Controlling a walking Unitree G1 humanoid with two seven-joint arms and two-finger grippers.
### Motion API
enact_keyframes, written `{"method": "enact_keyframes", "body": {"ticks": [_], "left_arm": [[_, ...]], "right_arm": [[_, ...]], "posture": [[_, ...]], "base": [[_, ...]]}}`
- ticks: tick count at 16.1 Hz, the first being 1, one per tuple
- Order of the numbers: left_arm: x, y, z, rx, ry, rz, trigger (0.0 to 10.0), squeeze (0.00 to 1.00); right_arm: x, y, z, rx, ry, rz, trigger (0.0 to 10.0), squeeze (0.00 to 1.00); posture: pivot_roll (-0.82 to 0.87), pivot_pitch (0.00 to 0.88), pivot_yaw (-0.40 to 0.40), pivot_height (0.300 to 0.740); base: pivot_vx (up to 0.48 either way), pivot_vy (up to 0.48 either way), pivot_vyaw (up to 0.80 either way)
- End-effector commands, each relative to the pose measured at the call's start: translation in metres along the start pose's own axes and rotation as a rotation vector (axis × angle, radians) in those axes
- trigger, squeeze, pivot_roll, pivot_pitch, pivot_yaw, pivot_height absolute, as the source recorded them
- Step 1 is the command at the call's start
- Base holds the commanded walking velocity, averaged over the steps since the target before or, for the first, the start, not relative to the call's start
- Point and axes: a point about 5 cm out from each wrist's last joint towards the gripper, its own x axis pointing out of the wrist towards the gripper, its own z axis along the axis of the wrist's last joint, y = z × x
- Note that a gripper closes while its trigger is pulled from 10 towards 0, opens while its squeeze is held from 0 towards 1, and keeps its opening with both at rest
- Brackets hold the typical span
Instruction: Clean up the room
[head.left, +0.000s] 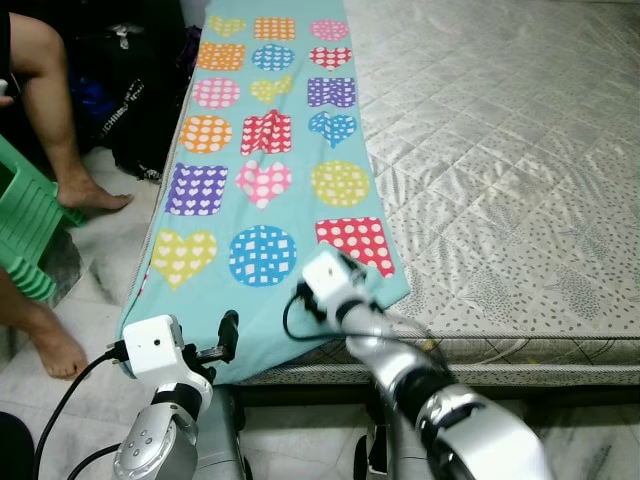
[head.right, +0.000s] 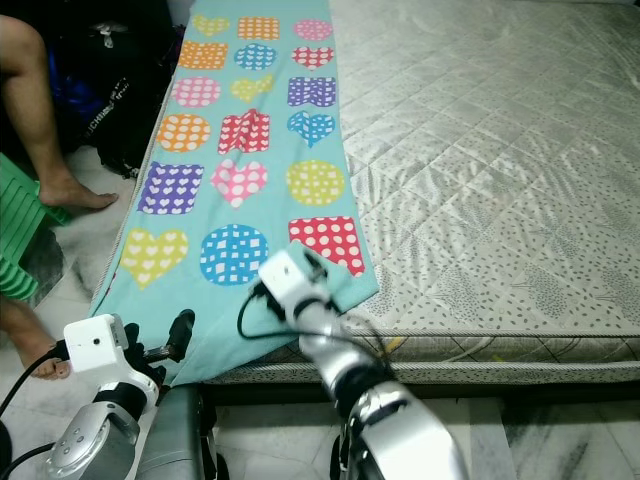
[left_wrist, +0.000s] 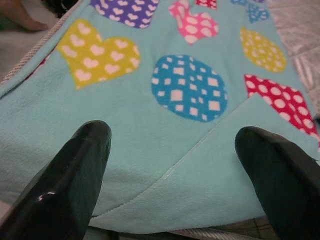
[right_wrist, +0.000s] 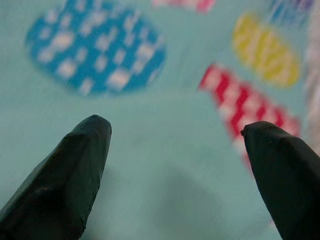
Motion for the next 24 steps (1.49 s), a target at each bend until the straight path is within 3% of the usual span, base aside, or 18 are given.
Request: {"method": "enact_keyframes", "body": {"ticks": [1,6,7,8,15,24], "left_arm": [[-0.004,-0.004,0.000,-0.005,0.007,-0.019,10.0,0.00],[-0.021,-0.010,-0.010,-0.006,0.060,-0.028,10.0,0.00],[-0.022,-0.011,-0.010,-0.009,0.063,-0.029,10.0,0.00],[-0.023,-0.013,-0.010,-0.012,0.066,-0.030,10.0,0.00],[-0.022,-0.012,-0.011,-0.011,0.076,-0.027,10.0,0.00],[-0.013,-0.011,-0.007,0.000,0.059,-0.029,10.0,0.00]], "right_arm": [[-0.003,0.001,-0.013,0.036,0.064,-0.006,10.0,0.00],[-0.007,0.005,-0.028,0.066,0.164,-0.015,10.0,0.00],[-0.008,0.010,-0.030,0.067,0.173,0.011,2.1,0.00],[-0.012,0.019,-0.035,0.052,0.193,0.065,0.0,0.00],[-0.023,0.020,-0.058,0.020,0.231,0.074,0.0,0.00],[-0.021,0.015,-0.054,0.018,0.201,0.060,0.0,0.00]], "posture": [[0.08,0.202,-0.030,0.585],[0.08,0.250,-0.031,0.585],[0.08,0.253,-0.030,0.585],[0.08,0.255,-0.031,0.585],[0.07,0.243,-0.030,0.585],[0.07,0.220,-0.027,0.585]], "base": [[0.000,0.000,0.00],[0.000,0.000,0.00],[0.000,0.000,0.00],[0.000,0.000,0.00],[0.000,0.000,0.00],[0.000,0.000,0.00]]}}
